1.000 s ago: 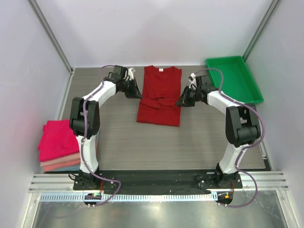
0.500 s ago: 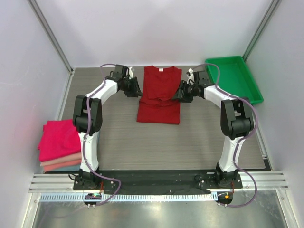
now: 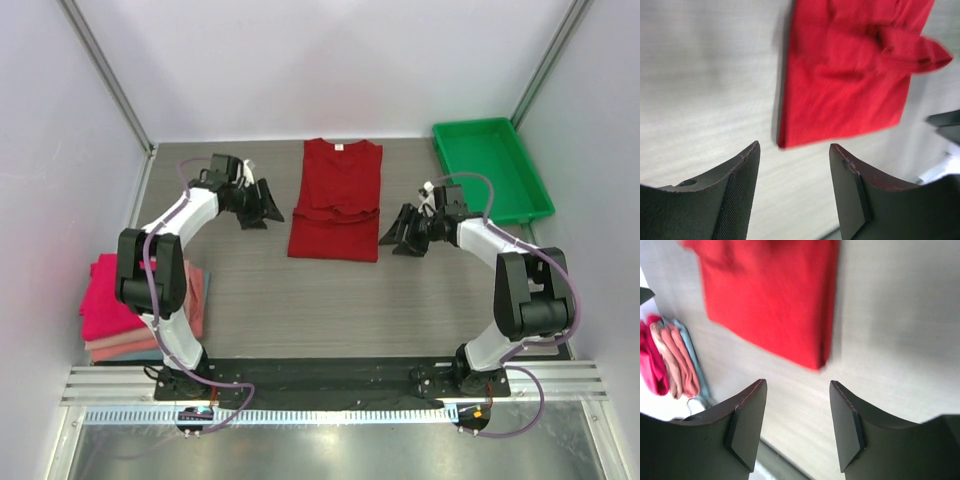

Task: Fold and stack the t-shirts
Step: Fold the tshirt

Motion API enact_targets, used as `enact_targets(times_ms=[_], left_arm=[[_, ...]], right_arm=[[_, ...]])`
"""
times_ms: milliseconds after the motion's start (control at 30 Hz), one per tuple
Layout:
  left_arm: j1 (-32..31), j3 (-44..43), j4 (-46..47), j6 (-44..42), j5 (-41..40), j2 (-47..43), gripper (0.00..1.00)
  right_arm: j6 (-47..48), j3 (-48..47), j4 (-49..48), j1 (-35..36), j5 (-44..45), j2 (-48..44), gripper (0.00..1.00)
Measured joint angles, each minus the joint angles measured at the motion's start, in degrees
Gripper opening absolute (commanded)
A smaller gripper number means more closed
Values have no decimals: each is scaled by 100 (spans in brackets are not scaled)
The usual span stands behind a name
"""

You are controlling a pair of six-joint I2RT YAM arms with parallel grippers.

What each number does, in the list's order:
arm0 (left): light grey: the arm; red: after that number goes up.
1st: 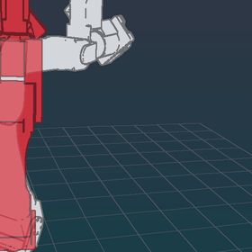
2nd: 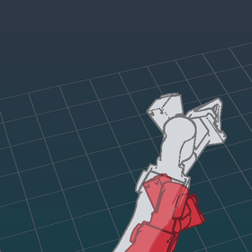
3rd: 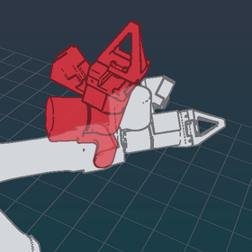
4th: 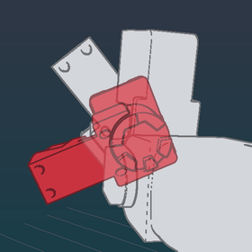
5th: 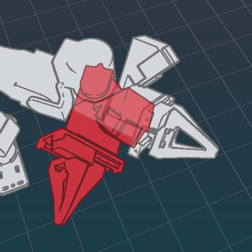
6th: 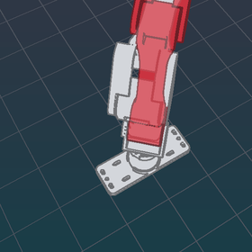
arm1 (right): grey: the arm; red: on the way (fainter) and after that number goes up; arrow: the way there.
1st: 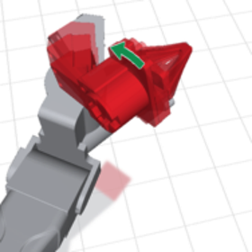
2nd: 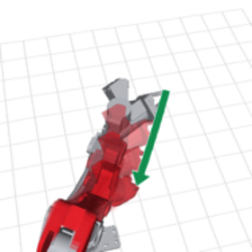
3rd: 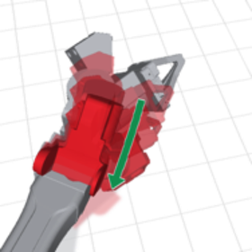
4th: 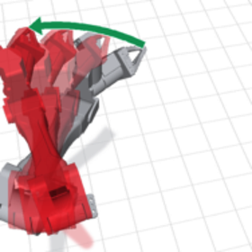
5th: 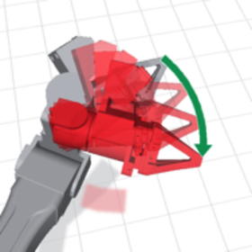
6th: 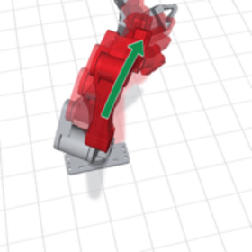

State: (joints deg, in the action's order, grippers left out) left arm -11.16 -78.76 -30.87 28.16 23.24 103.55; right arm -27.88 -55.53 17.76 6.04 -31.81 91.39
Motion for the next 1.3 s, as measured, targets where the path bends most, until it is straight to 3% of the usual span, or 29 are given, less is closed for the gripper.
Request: enact_targets(times_ms=[200,300,600,1167,1300], left_arm=[[352,1373,726,1064,1137,101,58],[402,1626,835,1360,1410,249,57],[356,1576,1340,1670,1731,614,49],[59,1381,1342,1687,1882,977,43],[50,1316,1335,1683,1886,1045,36]], right_arm=[[-503,848,-66,-7,-332,92,59],[-710,914,-205,-17,-437,221,59],[-1228,968,-802,-17,-544,640,57],[-1668,542,-1217,-22,-977,1338,50],[-1690,527,-1213,-22,-986,1381,45]])
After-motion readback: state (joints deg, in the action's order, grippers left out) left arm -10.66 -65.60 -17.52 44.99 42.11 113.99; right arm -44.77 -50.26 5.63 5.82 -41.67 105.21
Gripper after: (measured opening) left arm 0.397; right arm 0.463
